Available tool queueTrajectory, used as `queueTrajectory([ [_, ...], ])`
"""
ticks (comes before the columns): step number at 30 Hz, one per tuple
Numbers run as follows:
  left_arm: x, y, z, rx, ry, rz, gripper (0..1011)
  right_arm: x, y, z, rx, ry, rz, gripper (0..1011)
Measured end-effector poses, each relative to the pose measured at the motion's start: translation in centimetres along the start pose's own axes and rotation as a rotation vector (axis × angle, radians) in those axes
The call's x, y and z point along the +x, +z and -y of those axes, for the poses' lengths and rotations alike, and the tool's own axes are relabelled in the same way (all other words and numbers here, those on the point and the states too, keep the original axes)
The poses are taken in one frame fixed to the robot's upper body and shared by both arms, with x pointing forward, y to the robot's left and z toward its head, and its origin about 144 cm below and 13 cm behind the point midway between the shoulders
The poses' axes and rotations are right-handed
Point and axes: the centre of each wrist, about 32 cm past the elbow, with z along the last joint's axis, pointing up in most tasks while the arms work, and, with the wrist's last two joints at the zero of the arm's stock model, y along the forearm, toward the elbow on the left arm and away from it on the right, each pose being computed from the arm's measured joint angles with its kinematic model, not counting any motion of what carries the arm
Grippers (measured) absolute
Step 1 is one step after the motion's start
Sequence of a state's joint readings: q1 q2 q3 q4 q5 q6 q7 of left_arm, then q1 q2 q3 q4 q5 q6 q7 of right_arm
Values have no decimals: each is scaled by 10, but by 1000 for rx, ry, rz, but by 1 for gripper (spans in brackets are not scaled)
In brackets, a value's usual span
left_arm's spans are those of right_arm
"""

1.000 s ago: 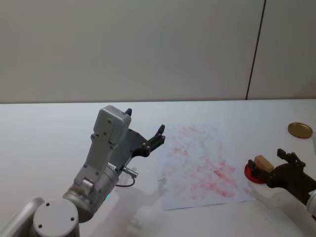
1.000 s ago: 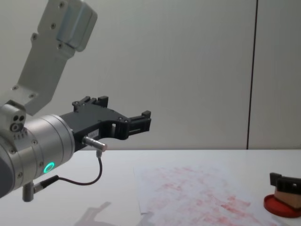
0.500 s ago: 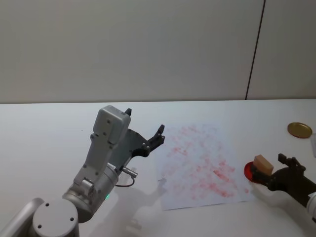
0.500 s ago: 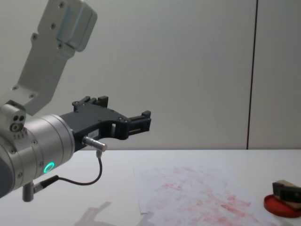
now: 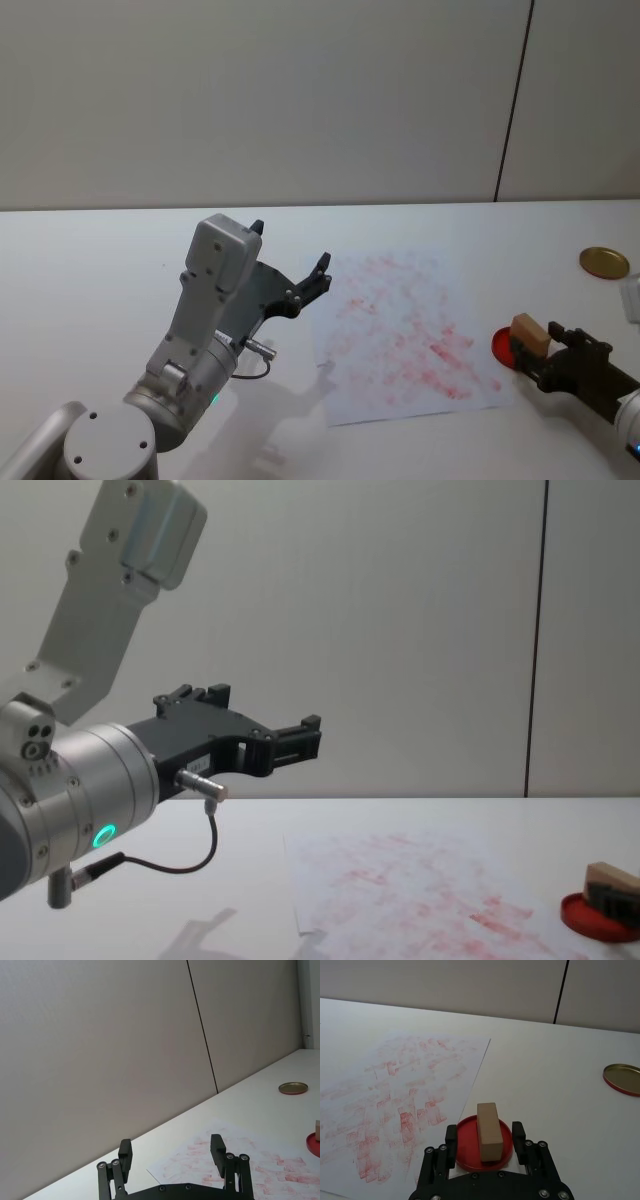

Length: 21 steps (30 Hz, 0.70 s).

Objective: Use the one hand to pick up the stamp and affix it onto the A4 paper.

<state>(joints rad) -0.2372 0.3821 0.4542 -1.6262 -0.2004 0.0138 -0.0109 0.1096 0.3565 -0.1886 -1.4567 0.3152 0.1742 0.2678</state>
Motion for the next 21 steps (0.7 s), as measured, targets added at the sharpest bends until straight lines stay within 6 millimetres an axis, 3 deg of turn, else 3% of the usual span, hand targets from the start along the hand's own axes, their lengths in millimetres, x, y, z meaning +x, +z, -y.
queueTrajectory([
  [15,0,0,0,0,0,0,993,-2,-6,-4,17,-23,13,225],
  [21,0,0,0,0,0,0,993,-3,-6,-4,35,-28,24,218],
])
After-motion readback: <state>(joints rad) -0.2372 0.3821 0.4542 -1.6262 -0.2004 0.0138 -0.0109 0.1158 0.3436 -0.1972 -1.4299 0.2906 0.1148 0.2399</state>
